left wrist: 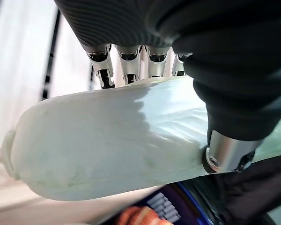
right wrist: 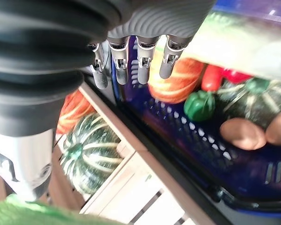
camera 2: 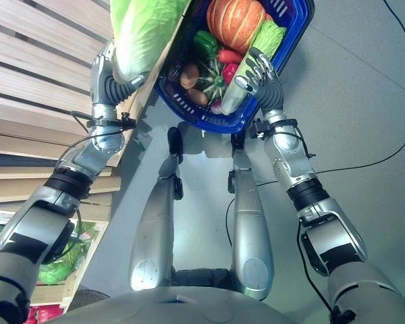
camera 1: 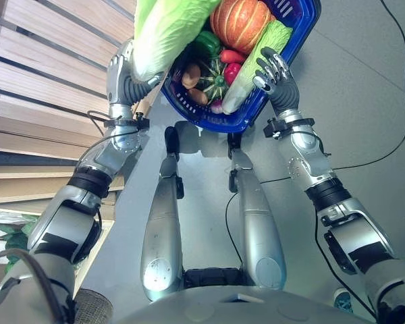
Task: Pick up fruits and vegetables into the basket
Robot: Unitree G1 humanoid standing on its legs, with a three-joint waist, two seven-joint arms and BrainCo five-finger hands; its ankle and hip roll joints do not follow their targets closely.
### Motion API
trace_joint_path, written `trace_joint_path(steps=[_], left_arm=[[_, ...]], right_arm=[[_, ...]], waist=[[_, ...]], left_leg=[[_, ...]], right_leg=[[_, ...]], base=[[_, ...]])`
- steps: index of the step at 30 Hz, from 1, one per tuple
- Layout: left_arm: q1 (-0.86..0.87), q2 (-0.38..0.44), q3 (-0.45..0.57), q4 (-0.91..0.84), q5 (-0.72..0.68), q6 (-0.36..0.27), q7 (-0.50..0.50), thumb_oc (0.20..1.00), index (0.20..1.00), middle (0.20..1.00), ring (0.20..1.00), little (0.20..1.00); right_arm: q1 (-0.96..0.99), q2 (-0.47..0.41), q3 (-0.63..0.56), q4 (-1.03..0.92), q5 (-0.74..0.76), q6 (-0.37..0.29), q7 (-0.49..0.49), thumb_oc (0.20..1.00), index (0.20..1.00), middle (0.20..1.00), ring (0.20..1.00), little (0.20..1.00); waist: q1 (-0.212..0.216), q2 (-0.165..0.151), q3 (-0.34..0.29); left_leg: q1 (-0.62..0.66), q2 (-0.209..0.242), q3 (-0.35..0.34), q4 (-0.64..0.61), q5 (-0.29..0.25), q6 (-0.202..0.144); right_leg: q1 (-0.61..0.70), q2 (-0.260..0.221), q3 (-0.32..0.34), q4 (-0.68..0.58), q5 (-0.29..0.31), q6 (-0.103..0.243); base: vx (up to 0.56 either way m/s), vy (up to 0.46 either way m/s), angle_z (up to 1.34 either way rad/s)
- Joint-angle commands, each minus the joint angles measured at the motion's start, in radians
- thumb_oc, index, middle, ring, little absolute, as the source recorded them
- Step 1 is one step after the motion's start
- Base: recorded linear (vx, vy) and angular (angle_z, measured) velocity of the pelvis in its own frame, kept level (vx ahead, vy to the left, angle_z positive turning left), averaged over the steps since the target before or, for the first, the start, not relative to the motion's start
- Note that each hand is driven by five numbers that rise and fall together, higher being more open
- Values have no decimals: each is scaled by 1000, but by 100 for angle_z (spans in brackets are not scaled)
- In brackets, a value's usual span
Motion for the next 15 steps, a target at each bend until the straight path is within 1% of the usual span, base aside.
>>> trace_joint_path(steps=[1, 9, 15], left_arm=[[-15, 23, -1, -114, 56, -96, -23, 200, 200, 200, 200, 200], [-42, 12, -70, -204, 44, -122, -158, 200, 200, 200, 200, 200], [-43, -5, -102, -245, 36, -120, -207, 200, 200, 200, 200, 200]], right_arm=[[22, -7, 28, -115, -5, -4, 26, 1000, 1000, 1000, 1000, 1000], [0, 19, 45, -185, -39, 27, -3, 1000, 1000, 1000, 1000, 1000], [0, 33, 58, -211, -46, 33, -8, 1000, 1000, 1000, 1000, 1000]], waist=[[-3, 0, -40], [-3, -6, -40], [-2, -12, -40]], left_leg=[[-2, -71, 8, 17, -44, 22], [1, -70, 10, 13, -41, 25], [1, -69, 13, 21, -50, 27]], right_leg=[[65, 38, -72, -10, -52, 30], [68, 36, -69, -18, -36, 38], [67, 35, -65, -13, -38, 42]], base=[[0, 0, 0], [0, 0, 0], [0, 0, 0]])
